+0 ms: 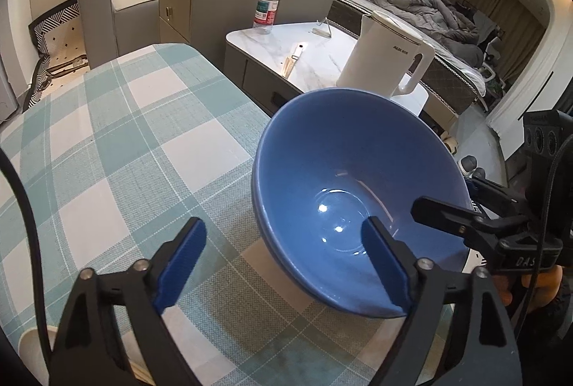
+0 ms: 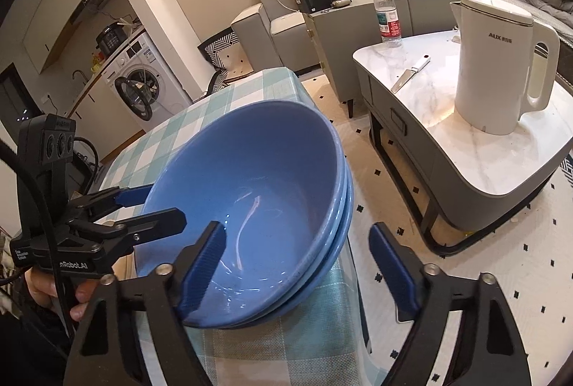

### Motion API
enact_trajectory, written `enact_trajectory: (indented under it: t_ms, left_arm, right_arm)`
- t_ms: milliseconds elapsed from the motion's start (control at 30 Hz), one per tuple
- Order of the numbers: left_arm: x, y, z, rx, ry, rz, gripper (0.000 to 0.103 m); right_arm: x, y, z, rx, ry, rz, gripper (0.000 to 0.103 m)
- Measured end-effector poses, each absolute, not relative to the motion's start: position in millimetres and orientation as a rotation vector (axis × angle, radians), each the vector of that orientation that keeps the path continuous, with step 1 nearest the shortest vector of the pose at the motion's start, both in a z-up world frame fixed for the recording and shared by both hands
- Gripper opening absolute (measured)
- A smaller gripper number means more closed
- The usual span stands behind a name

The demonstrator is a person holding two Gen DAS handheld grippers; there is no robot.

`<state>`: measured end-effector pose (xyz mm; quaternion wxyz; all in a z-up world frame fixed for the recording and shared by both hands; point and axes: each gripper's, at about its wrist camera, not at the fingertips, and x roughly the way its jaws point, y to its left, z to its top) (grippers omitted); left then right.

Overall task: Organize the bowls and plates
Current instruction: 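Close both tools on the rim of the three nested blue bowls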

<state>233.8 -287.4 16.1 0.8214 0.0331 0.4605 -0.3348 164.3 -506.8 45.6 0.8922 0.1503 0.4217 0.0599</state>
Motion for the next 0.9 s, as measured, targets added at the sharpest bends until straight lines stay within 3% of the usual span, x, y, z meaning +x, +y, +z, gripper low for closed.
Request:
enact_trajectory:
  t_ms: [167,233,400,900]
  left_arm:
    - [231,-290,16,0.077,0.982,-0.729,0.071]
    - [230,-291,16,0.079,0.988,-0.739,0.059]
    - [226,-295,15,0.1,0.987,-0.761,0.048]
    - [222,-297,16,0.114,0.983,-0.74,0.045]
  right_arm:
    - [164,-505,47,0.312,0.871,0.131,0.075]
    - [165,-503,48,0.306,0.871,0.131,0.07]
    - [165,-501,49,0.288,0.869,0.122,0.066]
    - [161,-501,50,0.271,0.866,0.122,0.066]
